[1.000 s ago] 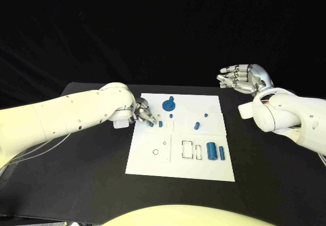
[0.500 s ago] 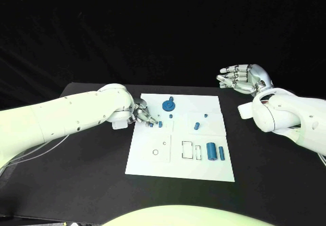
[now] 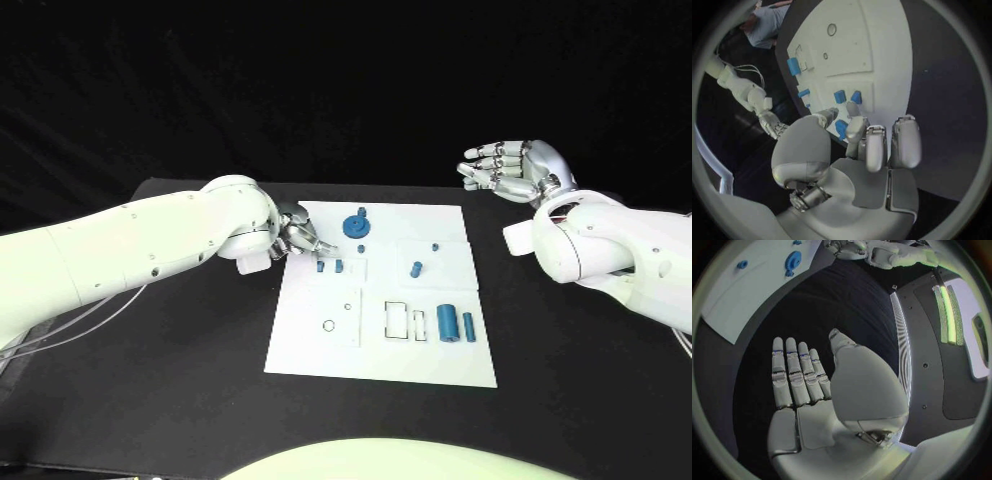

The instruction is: Assemble the parts on the task board

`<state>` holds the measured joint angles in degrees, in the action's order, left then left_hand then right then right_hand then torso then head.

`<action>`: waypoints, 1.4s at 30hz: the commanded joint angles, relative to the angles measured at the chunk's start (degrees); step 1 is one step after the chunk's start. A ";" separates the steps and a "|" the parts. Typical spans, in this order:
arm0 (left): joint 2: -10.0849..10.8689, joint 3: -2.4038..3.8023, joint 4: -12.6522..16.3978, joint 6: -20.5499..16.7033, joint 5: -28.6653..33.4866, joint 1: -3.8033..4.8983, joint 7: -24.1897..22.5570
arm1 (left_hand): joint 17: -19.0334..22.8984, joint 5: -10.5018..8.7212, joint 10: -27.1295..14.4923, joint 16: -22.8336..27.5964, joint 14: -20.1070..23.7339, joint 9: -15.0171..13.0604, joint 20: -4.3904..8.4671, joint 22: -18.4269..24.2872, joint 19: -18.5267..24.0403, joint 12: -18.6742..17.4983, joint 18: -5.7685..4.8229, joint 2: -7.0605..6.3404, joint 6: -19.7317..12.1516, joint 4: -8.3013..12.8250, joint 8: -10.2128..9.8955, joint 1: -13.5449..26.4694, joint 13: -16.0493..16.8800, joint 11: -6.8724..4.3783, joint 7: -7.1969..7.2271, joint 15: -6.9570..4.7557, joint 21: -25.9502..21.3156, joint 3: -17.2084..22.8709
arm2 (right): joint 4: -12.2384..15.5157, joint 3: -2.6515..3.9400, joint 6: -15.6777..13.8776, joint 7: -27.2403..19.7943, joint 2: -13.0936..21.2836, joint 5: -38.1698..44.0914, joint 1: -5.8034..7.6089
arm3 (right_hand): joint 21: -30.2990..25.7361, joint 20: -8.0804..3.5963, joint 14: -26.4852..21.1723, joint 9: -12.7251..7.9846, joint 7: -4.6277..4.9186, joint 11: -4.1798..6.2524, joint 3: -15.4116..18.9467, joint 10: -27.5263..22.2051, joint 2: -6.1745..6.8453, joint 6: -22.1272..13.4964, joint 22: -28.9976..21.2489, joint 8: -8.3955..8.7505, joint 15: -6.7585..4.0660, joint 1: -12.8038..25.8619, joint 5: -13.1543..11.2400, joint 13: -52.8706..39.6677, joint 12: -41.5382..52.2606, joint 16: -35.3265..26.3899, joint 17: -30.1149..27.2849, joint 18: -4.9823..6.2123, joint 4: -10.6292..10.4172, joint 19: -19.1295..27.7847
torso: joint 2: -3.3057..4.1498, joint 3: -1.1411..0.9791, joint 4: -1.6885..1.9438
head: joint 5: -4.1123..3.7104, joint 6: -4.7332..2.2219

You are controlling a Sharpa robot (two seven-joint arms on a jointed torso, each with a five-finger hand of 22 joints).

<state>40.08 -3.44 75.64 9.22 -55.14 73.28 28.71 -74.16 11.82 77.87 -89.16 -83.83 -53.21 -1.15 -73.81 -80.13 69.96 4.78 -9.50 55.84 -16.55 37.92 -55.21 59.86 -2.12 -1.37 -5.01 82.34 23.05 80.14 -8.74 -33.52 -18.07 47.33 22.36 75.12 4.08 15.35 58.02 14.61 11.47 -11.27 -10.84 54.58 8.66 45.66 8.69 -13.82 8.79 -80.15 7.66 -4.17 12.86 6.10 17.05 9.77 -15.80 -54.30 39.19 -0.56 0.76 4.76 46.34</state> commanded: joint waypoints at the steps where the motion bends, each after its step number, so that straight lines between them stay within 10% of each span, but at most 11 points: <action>1: 0.44 0.49 0.54 -2.21 3.62 0.04 -2.22 | -15.84 -0.47 -3.22 -0.84 -6.17 -0.10 -0.47 2.32 1.40 -2.95 -0.55 -0.53 -2.18 -0.14 -1.06 -0.84 -3.49 0.43 -0.77 0.32 -2.11 -2.68 | 0.03 0.01 0.04 -0.21 0.06 0.15 -0.05 | -0.24 -0.18 -0.06 -0.49 3.31 0.06 1.95 1.11 -1.50 0.46 -0.31 0.83 0.02 0.61 0.37 0.52 -0.44 -0.93 -0.44 0.80 0.26 0.82 | -0.01 -0.05 0.06 | -0.31 -0.22; 6: 1.11 0.97 1.33 -8.45 5.33 0.05 -10.10 | -4.99 0.04 -18.24 6.37 -0.65 0.10 -2.93 17.60 12.10 -13.42 2.69 0.12 -10.79 -0.17 -2.45 -3.99 -18.42 3.85 -4.43 3.28 -12.57 -5.39 | 0.04 0.01 -0.02 -0.20 0.22 0.16 -0.07 | -0.25 -0.17 -0.05 -0.53 3.33 0.04 2.02 1.12 -1.54 0.49 -0.45 0.90 0.03 0.73 0.36 0.52 -0.50 -0.98 -0.54 0.80 0.20 0.82 | 0.01 -0.04 0.07 | -0.65 -0.54; 8: 0.98 1.00 1.71 -12.42 3.38 0.04 -16.30 | 9.47 0.60 -26.51 17.84 10.45 1.80 -4.83 33.60 24.06 -16.40 5.42 1.34 -17.25 0.20 -4.35 -8.68 -20.67 6.73 -7.40 5.77 -25.69 -4.62 | 0.06 0.01 -0.05 -0.19 0.36 0.16 -0.08 | -0.25 -0.17 -0.05 -0.53 3.33 0.04 2.02 1.12 -1.54 0.49 -0.45 0.90 0.03 0.73 0.36 0.52 -0.50 -0.98 -0.54 0.80 0.20 0.82 | 0.01 -0.03 0.14 | -0.90 -0.78; 12: 0.10 0.70 2.22 -18.79 -2.50 -0.09 -26.78 | 24.50 0.40 -34.54 29.78 22.83 8.77 -7.00 37.76 25.28 -24.25 5.76 -0.53 -20.30 0.91 -8.21 -20.42 -28.04 8.84 -9.31 7.86 -32.24 -0.01 | -0.03 0.01 -0.07 -0.18 0.51 0.16 -0.08 | -0.25 -0.17 -0.05 -0.53 3.33 0.04 2.02 1.13 -1.53 0.49 -0.47 0.91 0.03 0.73 0.36 0.52 -0.51 -0.99 -0.56 0.80 0.21 0.82 | -0.04 0.03 0.25 | -1.28 -0.97; 16: -1.11 -0.04 2.08 -23.22 -8.28 -0.63 -33.20 | 26.69 0.40 -34.21 30.11 23.05 13.89 -6.88 38.94 24.04 -28.41 5.75 -2.31 -19.20 3.83 -10.13 -27.25 -33.22 8.85 -9.18 7.68 -33.73 4.02 | -0.08 0.01 -0.02 -0.18 0.50 0.16 -0.10 | -0.25 -0.17 -0.05 -0.54 3.33 0.04 2.02 1.14 -1.53 0.50 -0.50 0.93 0.04 0.71 0.37 0.52 -0.52 -1.00 -0.58 0.80 0.22 0.82 | 0.08 -0.02 0.00 | -1.15 -1.32; 24: -4.28 -1.20 -1.28 -24.40 -20.59 -2.53 -37.00 | 29.89 0.14 -32.57 29.10 23.97 23.21 -6.87 37.10 24.97 -34.63 5.71 -4.94 -15.66 8.03 -14.25 -28.79 -41.65 9.11 -8.64 7.76 -31.75 7.68 | -0.06 0.01 0.14 -0.11 0.41 0.24 -0.13 | -0.24 -0.17 -0.05 -0.55 3.32 0.04 2.02 1.14 -1.53 0.51 -0.53 0.94 0.04 0.67 0.37 0.52 -0.53 -1.01 -0.61 0.80 0.26 0.82 | 0.12 -0.04 0.02 | -1.43 -1.60; 42: -8.54 -1.61 -6.96 -18.83 -28.74 -3.38 -34.07 | 28.75 0.01 -32.22 23.83 21.28 27.49 -7.53 35.71 24.76 -38.32 5.77 -5.82 -11.62 8.53 -16.47 -26.43 -46.06 9.55 -8.16 8.33 -29.96 6.00 | -0.02 0.01 0.23 -0.11 0.19 0.37 -0.16 | -0.24 -0.17 -0.05 -0.55 3.32 0.04 2.02 1.14 -1.53 0.51 -0.53 0.94 0.04 0.67 0.37 0.52 -0.53 -1.01 -0.61 0.80 0.26 0.82 | 0.14 -0.05 -0.04 | -1.55 -1.57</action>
<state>31.80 -5.07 68.94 -9.94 -83.58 69.90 -5.62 -44.45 11.97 44.70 -64.35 -61.80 -26.17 -8.31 -37.09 -54.97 32.26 9.80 -15.17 43.84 -8.06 22.60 -82.98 14.39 7.39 -9.52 3.08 51.03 29.96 80.05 -8.74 -33.46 -18.04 47.57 22.61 74.98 4.08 15.35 58.02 14.38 11.41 -11.36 -10.84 54.67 8.66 45.73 8.48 -13.82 8.79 -80.15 7.66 -4.17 12.86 6.10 16.82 9.77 -15.80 -54.30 39.33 -0.63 0.74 3.24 44.73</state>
